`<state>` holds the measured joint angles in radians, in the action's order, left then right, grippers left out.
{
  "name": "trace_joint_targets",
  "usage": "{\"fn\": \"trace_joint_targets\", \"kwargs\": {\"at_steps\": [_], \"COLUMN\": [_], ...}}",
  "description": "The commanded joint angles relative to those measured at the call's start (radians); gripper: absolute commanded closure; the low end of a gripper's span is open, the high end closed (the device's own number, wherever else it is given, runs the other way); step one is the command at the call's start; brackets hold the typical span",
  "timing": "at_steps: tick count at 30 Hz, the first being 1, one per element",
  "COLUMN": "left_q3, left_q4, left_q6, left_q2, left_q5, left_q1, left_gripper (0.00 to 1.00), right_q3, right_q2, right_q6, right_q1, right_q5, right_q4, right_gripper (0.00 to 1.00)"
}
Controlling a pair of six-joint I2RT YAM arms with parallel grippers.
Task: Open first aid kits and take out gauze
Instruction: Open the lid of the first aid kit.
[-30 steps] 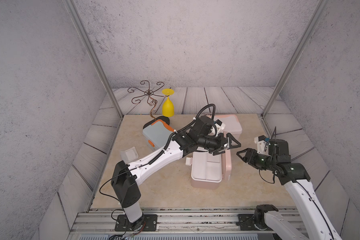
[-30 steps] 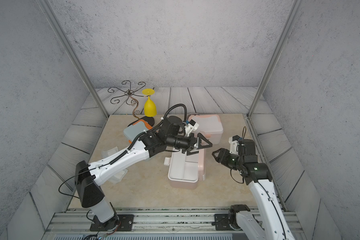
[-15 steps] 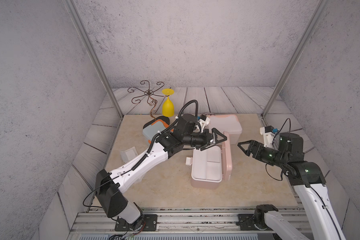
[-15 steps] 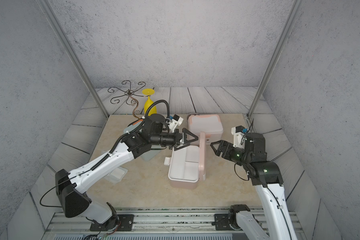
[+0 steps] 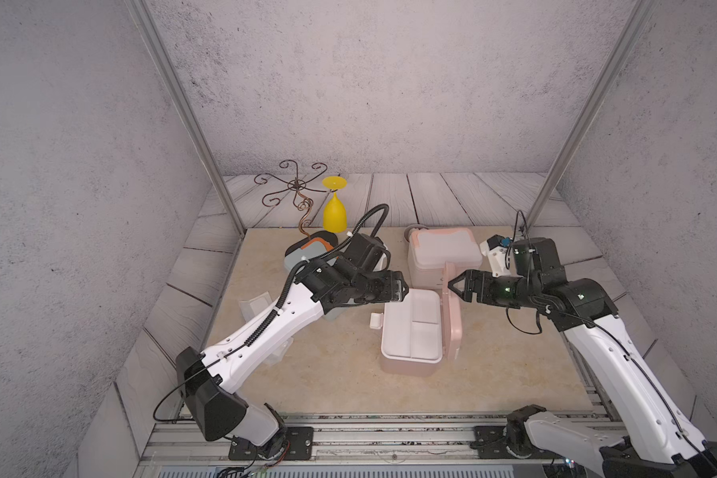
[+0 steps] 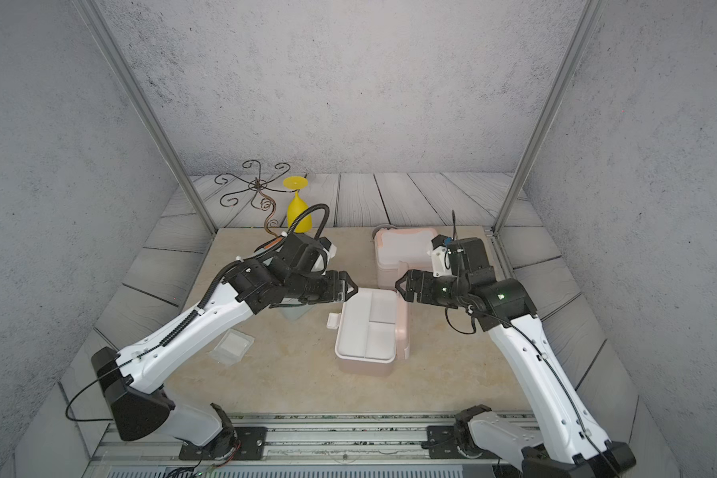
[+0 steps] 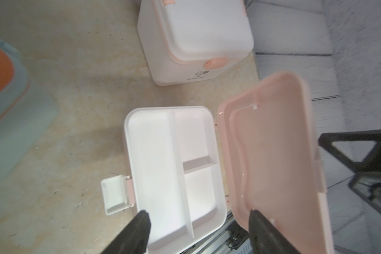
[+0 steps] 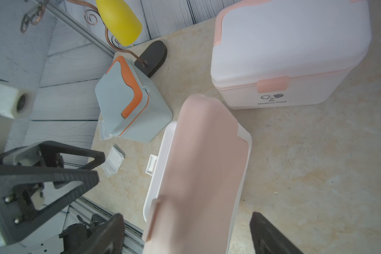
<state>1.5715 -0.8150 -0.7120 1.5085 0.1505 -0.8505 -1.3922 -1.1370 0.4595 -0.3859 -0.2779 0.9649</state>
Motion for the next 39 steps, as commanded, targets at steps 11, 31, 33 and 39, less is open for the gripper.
{"fn": "trace_joint_targets", "kwargs": {"at_steps": [11,31,33,39], "left_q3": [0.093,0.067,0.032,-0.087], "left_q4": [-0.154,-0.244,-0.233,-0.202], "left_q6": [0.06,0.034,0.021,-0.016], "left_q2": [0.251,0.311,0.272,0.208], "left_q5": [-0.145,-0.214,-0.198,-0.16], "left_q1": [-0.124,-0.132,-0.135,-0.146], "left_gripper": [0.27,0.37,0.34,0.31], "right_q3": [-0.094,-0.037,-0.031,-0.014], "right_q2": [-0.131,-0.069,-0.065,-0.032], "right_q6": [-0.049,0.018,0.028,0.06], "right_q1": [-0.215,-0.215,-0.215,-0.215], "right_q5": [0.406,0.417,0.423,0.453], "right_q4": [0.172,0.126,0.124,0.119], "right_gripper": [0.46,0.91,0.95,1.0]}}
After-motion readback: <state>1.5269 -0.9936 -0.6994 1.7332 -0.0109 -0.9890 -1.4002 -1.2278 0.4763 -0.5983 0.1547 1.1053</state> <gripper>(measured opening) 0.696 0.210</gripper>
